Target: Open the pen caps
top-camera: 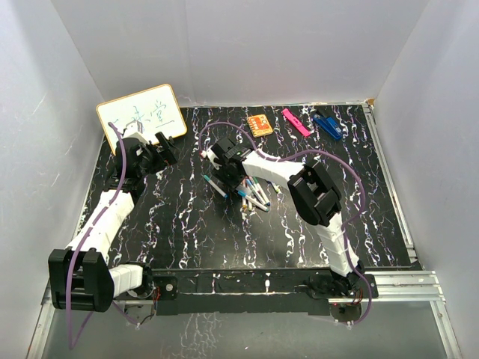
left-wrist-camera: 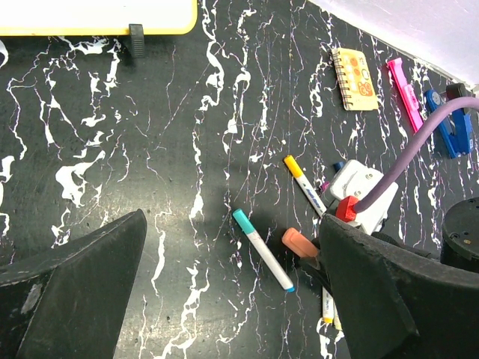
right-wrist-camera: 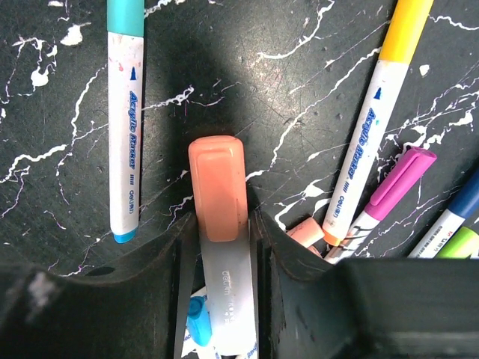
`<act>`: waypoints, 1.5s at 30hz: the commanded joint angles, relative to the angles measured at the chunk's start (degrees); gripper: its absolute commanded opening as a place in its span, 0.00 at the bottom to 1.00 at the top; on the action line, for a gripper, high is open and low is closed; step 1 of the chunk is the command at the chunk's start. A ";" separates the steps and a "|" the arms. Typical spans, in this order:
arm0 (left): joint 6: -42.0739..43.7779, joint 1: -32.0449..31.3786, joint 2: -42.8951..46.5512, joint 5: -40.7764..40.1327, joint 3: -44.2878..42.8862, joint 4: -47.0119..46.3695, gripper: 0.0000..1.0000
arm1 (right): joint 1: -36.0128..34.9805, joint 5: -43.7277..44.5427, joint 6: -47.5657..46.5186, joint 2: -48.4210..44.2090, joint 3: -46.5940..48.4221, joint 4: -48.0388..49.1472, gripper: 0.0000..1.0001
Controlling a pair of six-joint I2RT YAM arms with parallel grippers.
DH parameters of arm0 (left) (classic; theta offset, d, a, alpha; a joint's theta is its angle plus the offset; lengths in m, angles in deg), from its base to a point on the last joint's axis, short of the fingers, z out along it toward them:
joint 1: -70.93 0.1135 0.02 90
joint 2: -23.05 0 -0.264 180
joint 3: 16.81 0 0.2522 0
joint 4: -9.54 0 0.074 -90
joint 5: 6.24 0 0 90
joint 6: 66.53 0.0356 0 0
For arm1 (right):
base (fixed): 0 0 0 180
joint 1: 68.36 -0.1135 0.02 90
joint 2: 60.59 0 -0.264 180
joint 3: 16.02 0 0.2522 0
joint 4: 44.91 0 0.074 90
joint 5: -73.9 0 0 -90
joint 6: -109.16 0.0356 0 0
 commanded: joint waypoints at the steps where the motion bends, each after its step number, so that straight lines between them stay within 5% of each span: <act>1: -0.11 0.01 0.18 -0.05 -1.03 -0.49 0.99 | 0.67 0.67 -0.40 -0.31 0.18 0.30 0.31; 15: -13.11 0.03 -2.28 8.61 0.43 -8.27 0.97 | 1.14 4.29 -1.62 -12.23 -5.76 16.40 0.01; 29: -38.93 -0.52 -14.98 23.73 2.87 -38.99 0.82 | 2.13 -0.12 7.73 -27.61 -15.44 30.30 0.00; 45: -37.56 -12.00 -20.04 21.53 -0.98 -43.38 0.77 | 3.37 -7.75 18.91 -29.91 -17.71 31.59 0.00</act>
